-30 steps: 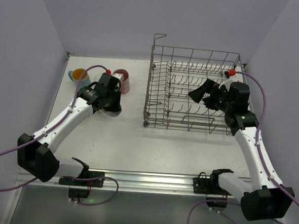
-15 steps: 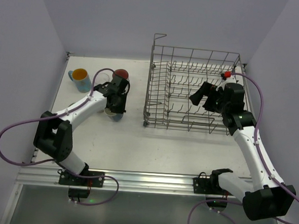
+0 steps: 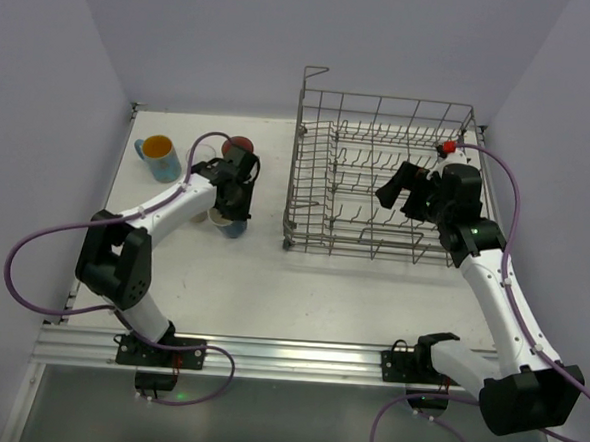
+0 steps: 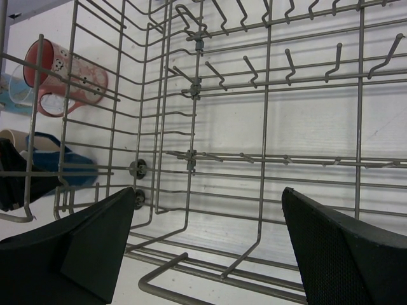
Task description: Unload the cups from the dish rack
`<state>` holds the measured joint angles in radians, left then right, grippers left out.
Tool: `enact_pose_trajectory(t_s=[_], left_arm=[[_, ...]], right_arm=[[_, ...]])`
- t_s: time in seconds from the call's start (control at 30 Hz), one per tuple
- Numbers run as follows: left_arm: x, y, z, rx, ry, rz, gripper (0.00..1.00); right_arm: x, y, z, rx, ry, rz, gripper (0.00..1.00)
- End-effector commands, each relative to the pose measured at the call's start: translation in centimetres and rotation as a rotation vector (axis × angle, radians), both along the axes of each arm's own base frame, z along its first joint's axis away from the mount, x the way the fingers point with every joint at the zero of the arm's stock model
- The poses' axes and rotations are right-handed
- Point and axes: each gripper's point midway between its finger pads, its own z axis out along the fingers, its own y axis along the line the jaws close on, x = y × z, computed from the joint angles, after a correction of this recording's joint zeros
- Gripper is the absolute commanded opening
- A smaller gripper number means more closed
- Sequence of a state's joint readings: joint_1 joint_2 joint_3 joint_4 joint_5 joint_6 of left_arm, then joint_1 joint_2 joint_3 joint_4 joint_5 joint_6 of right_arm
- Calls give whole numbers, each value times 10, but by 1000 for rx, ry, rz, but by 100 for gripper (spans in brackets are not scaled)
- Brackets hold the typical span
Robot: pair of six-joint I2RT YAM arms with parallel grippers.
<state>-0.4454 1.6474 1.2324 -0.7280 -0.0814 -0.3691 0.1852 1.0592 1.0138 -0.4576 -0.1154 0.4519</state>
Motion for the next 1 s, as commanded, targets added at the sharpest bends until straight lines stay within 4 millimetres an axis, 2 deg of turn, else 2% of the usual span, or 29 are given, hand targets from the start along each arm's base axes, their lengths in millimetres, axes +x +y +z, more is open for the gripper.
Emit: enact_pose_trajectory(t_s=[0.0, 0.23, 0.3, 0.37, 0.47, 0.63, 0.77, 0.87, 0.97], left_arm=[[21, -4, 19, -17, -83, -17, 22], [21, -4, 14, -17, -71, -18, 20], [23, -2, 20, -12, -92, -3, 30], [26, 3, 27, 8, -120, 17, 49], [30, 8, 40, 20, -160, 38, 70], [32, 11, 53, 20, -190, 50, 79], [33, 17, 67, 23, -234, 84, 94], [32, 19, 86, 4, -289, 98, 100], [29, 16, 116, -48, -371, 62, 100]], right_arm=[[2, -3, 19, -14, -62, -8, 99], [0, -3, 19, -13, -71, -8, 99], [0, -2, 18, -13, -71, -6, 99], [0, -3, 17, -14, -71, -9, 99], [1, -2, 17, -13, -73, -10, 99], [2, -3, 15, -18, -67, -18, 99], [2, -6, 13, -29, -60, -31, 99], [2, -7, 12, -34, -54, -39, 99], [1, -10, 9, -41, -46, -54, 99]])
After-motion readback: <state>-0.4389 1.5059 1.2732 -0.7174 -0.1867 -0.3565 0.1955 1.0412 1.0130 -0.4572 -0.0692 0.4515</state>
